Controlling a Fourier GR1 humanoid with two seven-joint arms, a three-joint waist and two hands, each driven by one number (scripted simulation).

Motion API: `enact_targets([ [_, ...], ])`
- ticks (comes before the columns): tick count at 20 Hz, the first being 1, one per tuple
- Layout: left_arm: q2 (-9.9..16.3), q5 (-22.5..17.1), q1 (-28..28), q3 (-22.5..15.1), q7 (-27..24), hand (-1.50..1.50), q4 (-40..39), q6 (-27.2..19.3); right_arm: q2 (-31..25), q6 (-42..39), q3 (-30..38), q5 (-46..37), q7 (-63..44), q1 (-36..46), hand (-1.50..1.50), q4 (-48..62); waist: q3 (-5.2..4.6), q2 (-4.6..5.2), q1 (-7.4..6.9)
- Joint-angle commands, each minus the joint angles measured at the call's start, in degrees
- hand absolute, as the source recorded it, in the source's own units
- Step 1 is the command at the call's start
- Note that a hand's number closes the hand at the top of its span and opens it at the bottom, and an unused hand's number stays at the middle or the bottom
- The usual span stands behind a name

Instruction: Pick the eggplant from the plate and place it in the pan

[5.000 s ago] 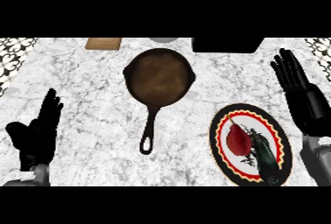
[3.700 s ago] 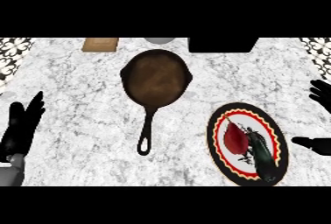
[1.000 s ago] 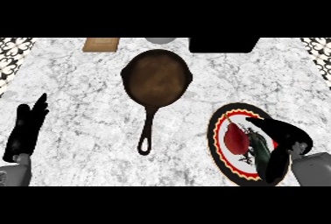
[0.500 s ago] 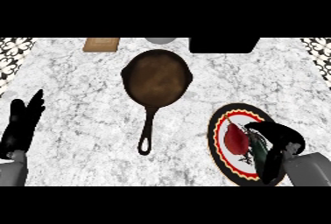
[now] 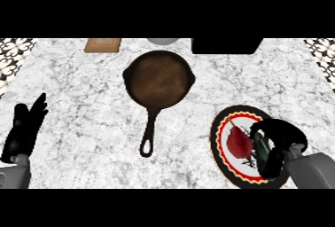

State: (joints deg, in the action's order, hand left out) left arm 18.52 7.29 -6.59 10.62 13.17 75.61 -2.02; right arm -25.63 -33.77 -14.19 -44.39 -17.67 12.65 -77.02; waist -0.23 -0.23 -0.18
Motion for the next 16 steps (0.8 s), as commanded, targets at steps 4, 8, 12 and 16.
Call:
enact_targets([
  [4,0.1,0.1,-3.3,1.0,-0.3,0.0,-3.5,1.1,0.8,1.2,3.9,-1.9,5.5,6.8,1.5,6.4,0.24,0.36,-0.06],
  [8,-1.3,1.0,-0.9,-0.2,-2.1,0.0,-1.5,0.1,-7.1,11.7,3.0,-5.0,23.4,10.4,1.5,10.0,0.38,0.82,-1.46],
  [12,-1.3,0.3,-2.6,-0.4,0.1,0.0,-0.7,0.9,-5.6,20.1,5.6,-5.6,31.3,17.8,1.5,19.3,0.41,1.02,-2.38],
  [16,-0.1,0.9,-1.6,-0.2,1.3,0.0,0.6,0.9,-3.3,31.5,10.4,-2.0,36.8,17.5,1.5,12.2,0.45,0.45,-0.98],
])
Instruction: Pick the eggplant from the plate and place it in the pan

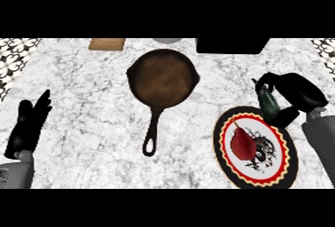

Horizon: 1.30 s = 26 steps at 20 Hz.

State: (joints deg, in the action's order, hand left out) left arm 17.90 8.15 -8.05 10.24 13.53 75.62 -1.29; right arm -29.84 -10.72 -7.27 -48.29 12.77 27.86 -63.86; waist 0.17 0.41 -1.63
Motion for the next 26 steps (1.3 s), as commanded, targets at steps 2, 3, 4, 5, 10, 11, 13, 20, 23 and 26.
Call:
enact_targets([
  [2,0.5,-0.7,2.1,0.2,0.2,0.0,1.6,1.1,3.1,8.8,5.9,6.0,9.4,4.1,1.5,-1.2,-0.02,-0.34,0.14],
  [3,-1.1,-0.4,0.7,-0.4,2.1,0.0,2.0,-0.1,2.6,8.7,7.3,7.1,11.4,5.8,1.5,0.6,-0.04,-0.22,0.33],
  [4,-0.4,0.0,0.8,-0.1,-1.3,0.0,-0.2,0.3,2.4,8.5,7.2,6.8,13.3,8.0,1.5,2.7,-0.12,-0.08,0.43],
  [5,-0.4,0.3,0.7,0.5,-0.4,0.0,0.2,-0.7,4.8,10.1,6.0,5.5,13.1,8.0,1.5,3.8,-0.14,-0.19,0.64],
  [10,0.3,0.3,-1.7,0.7,2.7,0.0,0.2,0.5,10.1,5.7,4.7,5.6,6.3,12.2,1.5,1.0,-0.18,-0.39,1.29],
  [11,0.0,0.4,1.2,1.3,-1.4,0.0,-0.4,0.0,9.4,6.6,7.4,6.8,9.7,16.3,1.5,7.7,-0.17,-0.25,0.8],
  [13,0.2,-0.8,3.0,0.9,2.3,0.0,4.0,1.8,14.4,8.4,5.4,5.8,6.2,15.3,1.5,6.8,-0.16,-0.39,0.68],
  [20,-0.6,0.2,-0.3,0.9,-2.4,0.0,-2.2,1.1,22.0,12.8,9.4,6.6,4.7,28.9,1.5,26.6,-0.18,0.24,-0.35],
  [23,0.3,0.4,-1.9,1.0,-1.3,0.0,-1.3,1.3,26.3,17.7,10.8,6.4,3.7,32.5,1.5,33.2,-0.15,0.6,-1.29],
  [26,-0.5,1.3,-3.5,0.3,-0.4,0.0,-2.6,0.6,26.8,17.6,12.1,6.5,3.3,36.7,1.5,39.8,-0.17,0.62,-0.98],
])
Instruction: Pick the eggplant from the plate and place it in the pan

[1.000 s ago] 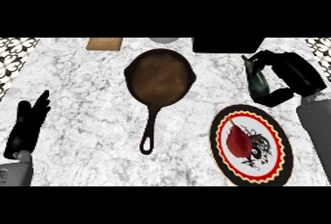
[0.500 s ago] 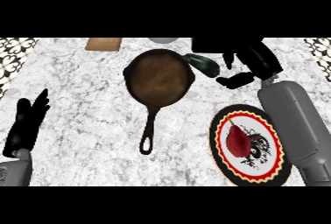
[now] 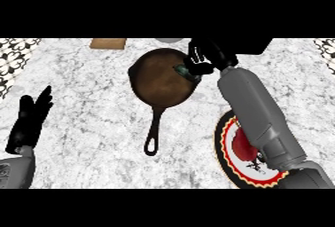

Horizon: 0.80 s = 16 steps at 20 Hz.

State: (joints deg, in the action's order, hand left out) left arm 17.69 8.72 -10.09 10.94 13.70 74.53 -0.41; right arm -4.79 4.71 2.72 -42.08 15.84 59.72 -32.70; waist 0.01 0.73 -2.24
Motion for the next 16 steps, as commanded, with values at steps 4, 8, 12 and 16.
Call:
enact_targets([
  [4,-0.8,0.1,0.8,-0.9,0.6,0.0,2.5,0.2,4.7,7.6,1.3,-0.6,-0.1,5.9,1.5,14.6,0.02,0.48,-1.65],
  [8,-0.4,-0.1,-0.9,-1.4,1.6,0.0,1.9,1.6,4.7,9.6,0.3,1.8,0.3,7.2,1.5,19.4,0.03,0.93,-3.28],
  [12,-2.8,1.6,-3.4,-4.1,1.4,0.0,2.1,0.3,4.8,9.8,0.4,2.7,2.3,7.6,1.5,22.0,0.06,2.01,-5.47],
  [16,-3.3,1.9,-6.0,-4.1,1.2,0.0,0.2,-0.3,4.8,5.3,3.1,8.2,3.3,8.5,1.5,24.2,0.06,2.23,-6.21],
])
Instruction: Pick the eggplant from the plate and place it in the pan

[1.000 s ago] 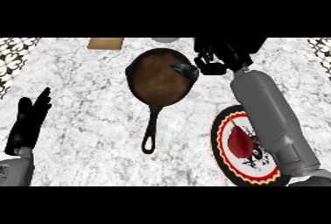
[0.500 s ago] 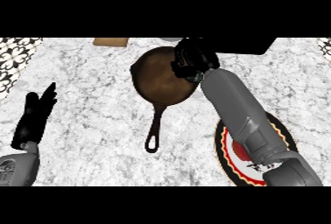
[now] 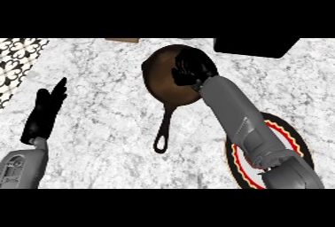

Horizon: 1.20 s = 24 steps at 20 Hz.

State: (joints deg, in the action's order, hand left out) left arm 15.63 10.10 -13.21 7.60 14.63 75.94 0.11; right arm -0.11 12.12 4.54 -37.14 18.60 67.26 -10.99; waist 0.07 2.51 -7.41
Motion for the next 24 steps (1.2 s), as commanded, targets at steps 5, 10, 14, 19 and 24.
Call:
enact_targets([
  [5,-1.1,1.6,-2.9,-1.7,-0.6,0.0,-1.5,-0.6,0.1,-1.9,2.0,5.4,3.2,-0.9,-1.5,4.9,0.07,0.98,-3.21],
  [10,-1.0,0.7,-3.1,-1.8,-0.6,0.0,-1.3,0.8,0.1,0.1,3.6,8.5,5.9,-1.6,-1.5,5.6,0.12,0.85,-5.07],
  [14,-0.8,0.4,-5.2,-1.5,0.3,0.0,-2.3,1.1,0.1,-0.7,6.3,12.0,9.1,-0.6,-1.5,5.0,0.14,0.94,-4.35],
  [19,-1.3,1.2,-2.8,-1.7,-1.6,0.0,-3.2,0.2,0.1,2.6,9.7,16.6,12.2,-0.3,-1.5,4.7,0.05,0.45,-3.26],
  [24,-0.4,0.6,-1.9,0.5,-1.5,0.0,-3.5,-0.7,0.1,3.4,12.6,19.5,11.0,1.4,-1.5,4.6,-0.01,-0.08,-0.06],
])
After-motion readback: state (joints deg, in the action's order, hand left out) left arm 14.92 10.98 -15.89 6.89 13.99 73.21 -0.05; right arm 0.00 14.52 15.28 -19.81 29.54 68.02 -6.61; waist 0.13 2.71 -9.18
